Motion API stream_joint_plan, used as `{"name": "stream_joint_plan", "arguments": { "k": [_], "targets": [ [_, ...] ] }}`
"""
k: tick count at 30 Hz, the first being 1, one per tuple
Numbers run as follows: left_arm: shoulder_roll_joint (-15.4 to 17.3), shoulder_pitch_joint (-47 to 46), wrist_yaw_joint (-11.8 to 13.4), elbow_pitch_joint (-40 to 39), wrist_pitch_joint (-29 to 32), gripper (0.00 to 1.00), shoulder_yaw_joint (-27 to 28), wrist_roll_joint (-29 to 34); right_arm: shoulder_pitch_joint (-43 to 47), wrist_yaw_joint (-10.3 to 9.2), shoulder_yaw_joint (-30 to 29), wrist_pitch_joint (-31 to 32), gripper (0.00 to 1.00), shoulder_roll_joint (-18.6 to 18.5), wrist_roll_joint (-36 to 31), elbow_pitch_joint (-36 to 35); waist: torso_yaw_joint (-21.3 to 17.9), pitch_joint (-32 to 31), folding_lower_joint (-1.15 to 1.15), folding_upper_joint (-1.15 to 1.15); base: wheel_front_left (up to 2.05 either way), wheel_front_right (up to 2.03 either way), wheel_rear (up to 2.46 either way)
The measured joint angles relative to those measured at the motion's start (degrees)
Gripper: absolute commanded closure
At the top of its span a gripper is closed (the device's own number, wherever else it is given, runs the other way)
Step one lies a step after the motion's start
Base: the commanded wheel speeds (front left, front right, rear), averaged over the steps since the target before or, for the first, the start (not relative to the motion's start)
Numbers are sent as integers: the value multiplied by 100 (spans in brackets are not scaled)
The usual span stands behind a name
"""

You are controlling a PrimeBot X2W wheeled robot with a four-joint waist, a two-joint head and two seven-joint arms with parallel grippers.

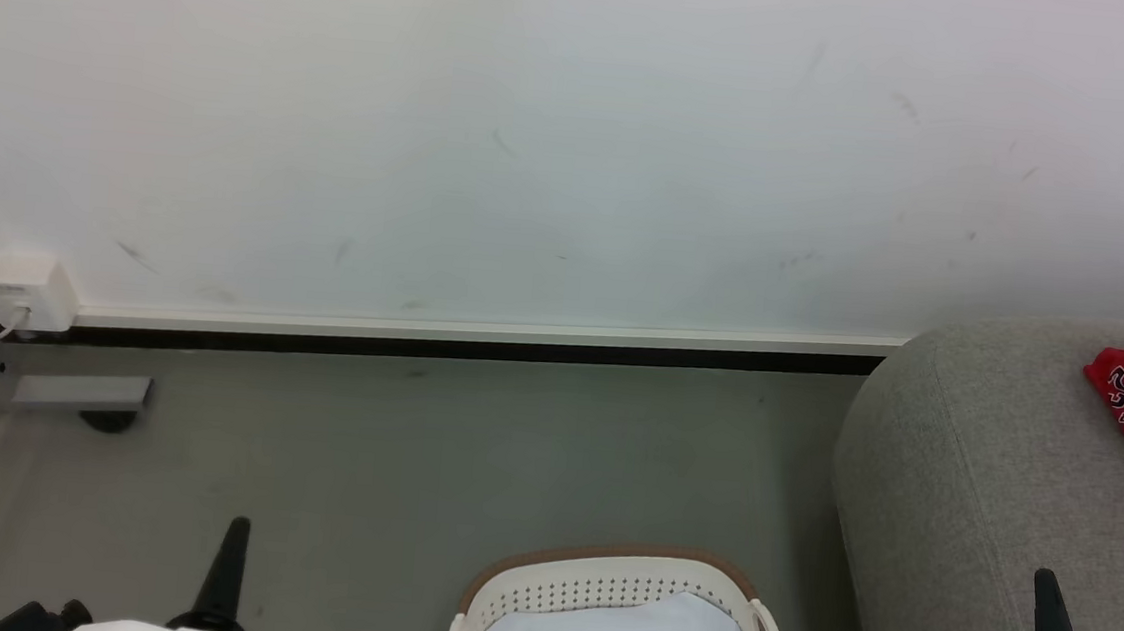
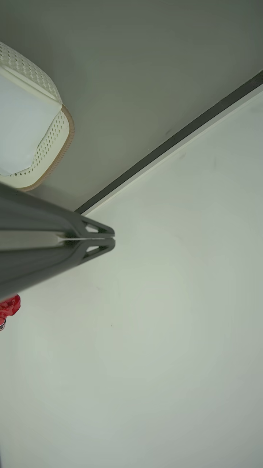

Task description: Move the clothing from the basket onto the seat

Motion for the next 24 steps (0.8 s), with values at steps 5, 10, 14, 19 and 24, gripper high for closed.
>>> {"name": "stream_joint_plan", "arguments": {
  "k": [5,10,14,19,24],
  "targets": [
    [-9,-36,-15,-14,64,100,46,-271,-20,0,-9,60,100,-3,309,-21,1,20,0,0,0,0,0],
    [-22,-60,-22,-30,137,100,86,-552,-74,0,-19,127,100,-5,588,-41,2,39,0,0,0,0,0],
    [-29,-86,-24,-40,197,100,115,-709,-95,0,-27,188,100,-8,777,-63,3,54,0,0,0,0,0],
    [-38,-134,-41,-58,259,100,155,-964,-114,0,-36,254,100,-11,1043,-83,4,73,0,0,0,0,0],
    [-45,-161,-42,-68,314,100,198,-1210,-127,0,-45,309,100,-15,1301,-102,5,93,0,0,0,0,0]
  ]
}}
